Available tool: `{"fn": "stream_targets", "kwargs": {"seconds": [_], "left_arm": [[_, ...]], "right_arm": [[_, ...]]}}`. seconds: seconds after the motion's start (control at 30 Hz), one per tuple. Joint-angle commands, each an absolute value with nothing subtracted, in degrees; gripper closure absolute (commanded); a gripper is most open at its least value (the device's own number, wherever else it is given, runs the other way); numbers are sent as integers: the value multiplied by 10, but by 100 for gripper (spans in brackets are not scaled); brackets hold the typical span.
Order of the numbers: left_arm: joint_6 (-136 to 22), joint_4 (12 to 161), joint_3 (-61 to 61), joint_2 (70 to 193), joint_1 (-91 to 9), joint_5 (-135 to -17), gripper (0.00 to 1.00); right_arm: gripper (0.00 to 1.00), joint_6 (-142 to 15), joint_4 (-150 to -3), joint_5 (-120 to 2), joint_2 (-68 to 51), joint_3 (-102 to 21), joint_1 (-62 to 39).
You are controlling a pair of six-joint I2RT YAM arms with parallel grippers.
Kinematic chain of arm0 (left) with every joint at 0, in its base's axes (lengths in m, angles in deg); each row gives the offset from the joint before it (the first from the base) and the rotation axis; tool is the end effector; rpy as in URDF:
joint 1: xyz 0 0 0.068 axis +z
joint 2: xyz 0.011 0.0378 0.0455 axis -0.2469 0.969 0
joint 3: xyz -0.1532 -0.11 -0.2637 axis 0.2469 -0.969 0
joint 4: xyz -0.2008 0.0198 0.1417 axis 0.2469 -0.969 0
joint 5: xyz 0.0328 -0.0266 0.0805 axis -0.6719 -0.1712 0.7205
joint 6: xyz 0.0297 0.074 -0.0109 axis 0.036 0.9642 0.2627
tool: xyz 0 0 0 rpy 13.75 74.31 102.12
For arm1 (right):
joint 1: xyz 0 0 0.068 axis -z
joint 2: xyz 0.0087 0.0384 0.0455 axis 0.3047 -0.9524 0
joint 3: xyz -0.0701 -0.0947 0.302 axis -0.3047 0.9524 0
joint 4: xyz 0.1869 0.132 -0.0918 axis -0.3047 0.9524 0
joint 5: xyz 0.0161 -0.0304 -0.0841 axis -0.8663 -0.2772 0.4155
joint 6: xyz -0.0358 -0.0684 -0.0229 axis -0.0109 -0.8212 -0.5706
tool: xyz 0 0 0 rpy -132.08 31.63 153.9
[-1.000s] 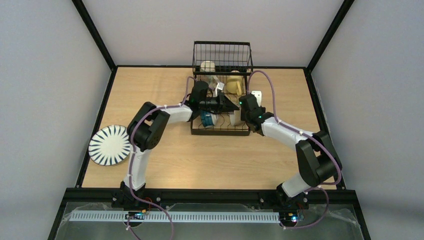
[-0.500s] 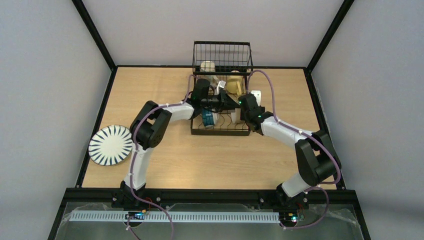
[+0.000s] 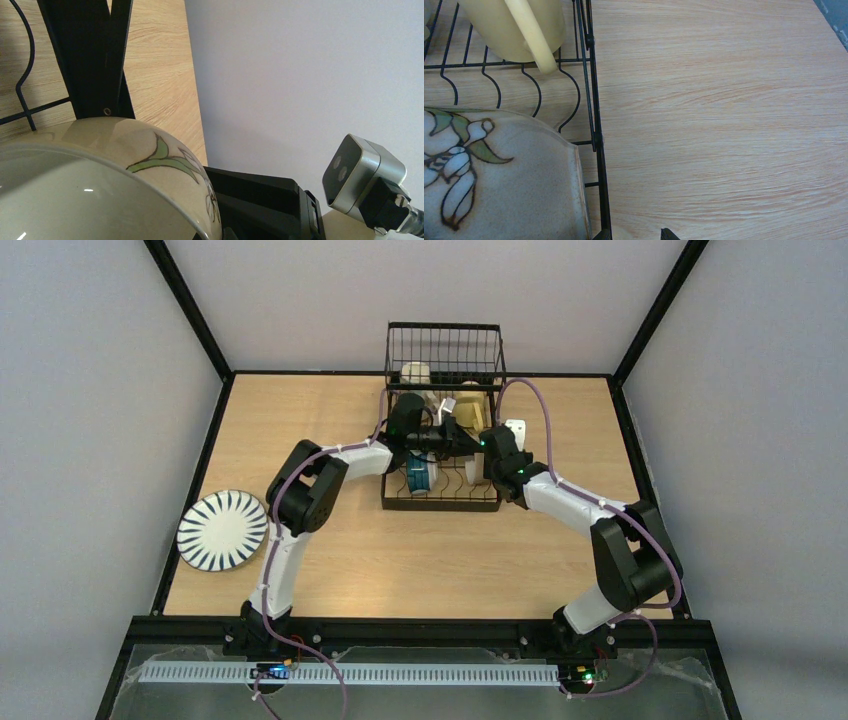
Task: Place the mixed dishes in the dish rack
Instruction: Insert the bowl into the dish rack.
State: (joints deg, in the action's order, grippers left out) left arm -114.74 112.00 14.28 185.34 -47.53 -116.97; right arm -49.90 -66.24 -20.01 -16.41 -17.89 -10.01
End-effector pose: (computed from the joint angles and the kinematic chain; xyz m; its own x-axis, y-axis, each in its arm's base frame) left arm 0.4262 -0.3422 0.2180 -0.9839 -0.0853 -0.1571 0.1392 0.1856 -0.9727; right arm 0.3048 0.1197 0.2467 -0.6353 -0.0006 -0.7723 0.1425 0.9827 -0.1180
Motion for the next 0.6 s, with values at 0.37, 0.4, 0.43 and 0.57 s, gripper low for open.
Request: {"fn": "stream_targets", "kwargs": {"seconds": [0.37, 0.4, 0.43, 0.57], "left_arm": [[-1167, 1119, 158, 1846, -496, -1179, 98], [-1170, 1120, 158, 1845, -497, -1179, 99], [-1171, 1121, 158, 1844, -498, -1179, 98], [-1181, 1126, 159, 1838, -500, -1173, 99]], "right_arm": [[42, -479, -673, -171, -153, -191, -94], [42, -478, -674, -171, -152, -191, -93], [42, -477, -674, -170, -151, -191, -93], [41, -474, -675, -171, -146, -190, -89]]}}
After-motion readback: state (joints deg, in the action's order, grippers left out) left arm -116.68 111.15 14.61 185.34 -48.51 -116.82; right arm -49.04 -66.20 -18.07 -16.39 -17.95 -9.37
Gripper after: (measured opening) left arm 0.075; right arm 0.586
